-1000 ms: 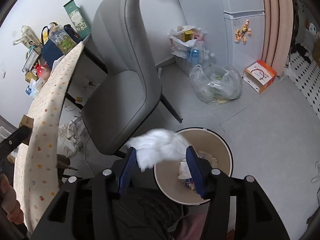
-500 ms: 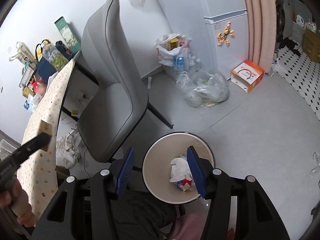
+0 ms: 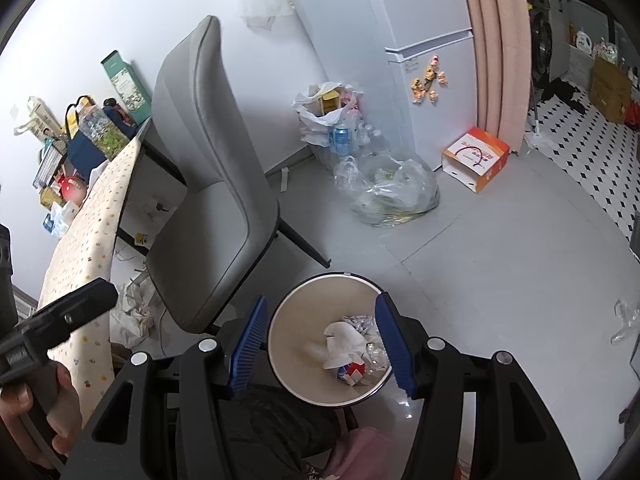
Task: Collect trash
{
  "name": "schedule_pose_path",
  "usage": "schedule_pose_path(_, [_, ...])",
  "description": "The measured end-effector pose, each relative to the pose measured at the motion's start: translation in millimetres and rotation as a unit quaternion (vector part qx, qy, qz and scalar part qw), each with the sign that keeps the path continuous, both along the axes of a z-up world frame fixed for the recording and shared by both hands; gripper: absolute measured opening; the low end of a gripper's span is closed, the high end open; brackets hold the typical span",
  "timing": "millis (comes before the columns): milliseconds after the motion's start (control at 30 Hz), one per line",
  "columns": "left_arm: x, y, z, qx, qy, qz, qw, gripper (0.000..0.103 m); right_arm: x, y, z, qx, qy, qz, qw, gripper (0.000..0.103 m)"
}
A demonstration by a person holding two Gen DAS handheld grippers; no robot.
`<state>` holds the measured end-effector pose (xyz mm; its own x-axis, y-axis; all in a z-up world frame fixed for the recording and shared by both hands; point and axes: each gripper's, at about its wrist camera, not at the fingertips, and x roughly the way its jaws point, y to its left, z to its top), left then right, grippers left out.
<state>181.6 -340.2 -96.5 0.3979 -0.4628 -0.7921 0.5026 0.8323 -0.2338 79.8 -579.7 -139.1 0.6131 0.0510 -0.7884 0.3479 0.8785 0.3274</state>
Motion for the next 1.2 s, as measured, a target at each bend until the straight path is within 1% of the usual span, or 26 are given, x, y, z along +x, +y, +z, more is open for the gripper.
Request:
schedule_pose_path(133, [0,28,9,-0.002,-0.01,0.029,0.9995,0.097,7,18,6,-0.003,-0.003,0.018,1.0,0.057])
schedule_pose_path(200, [-2,42,15,-0.003,-0.017,0.042,0.999,0.097,9,26,10,-0.007,-0.008,0.026,1.0,0.066])
schedule_pose_path(267, [0,55,20,-0.005,-0.021,0.052,0.9984,0.097,10,35,18,-0.013,-0.016,0.032,0.999,0.073])
schedule_pose_path(333, [-2,70,26,-0.01,-0.027,0.065,0.9975,0.097,10,44,26,-0.017,-0.024,0.037,0.999,0.077])
schedule_pose_path(400, [-5,85,33,-0.016,-0.033,0.076,0.9965,0.097,11,52,34,-0.022,-0.029,0.043,0.998,0.085])
schedule_pose_path(500, [-10,101,40,-0.02,-0.042,0.085,0.9954,0.097,10,67,47,-0.032,-0.039,0.051,0.997,0.093])
schedule_pose_path(567, [-12,114,46,-0.024,-0.048,0.093,0.9942,0.097,10,77,56,-0.037,-0.046,0.059,0.997,0.095])
schedule_pose_path(867, [-30,157,74,-0.042,-0.08,0.115,0.9892,0.097,6,116,88,-0.055,-0.064,0.088,0.993,0.095])
schedule_pose_path(1000, [-38,174,83,-0.035,-0.098,0.133,0.9855,0.097,5,133,100,-0.063,-0.069,0.104,0.99,0.095])
schedule_pose_path(1133, [-47,193,93,-0.041,-0.112,0.152,0.9812,0.097,2,160,113,-0.099,-0.069,0.13,0.984,0.095])
schedule_pose_path(1200, [-51,202,97,-0.04,-0.12,0.159,0.9791,0.097,0,170,118,-0.106,-0.072,0.14,0.982,0.095])
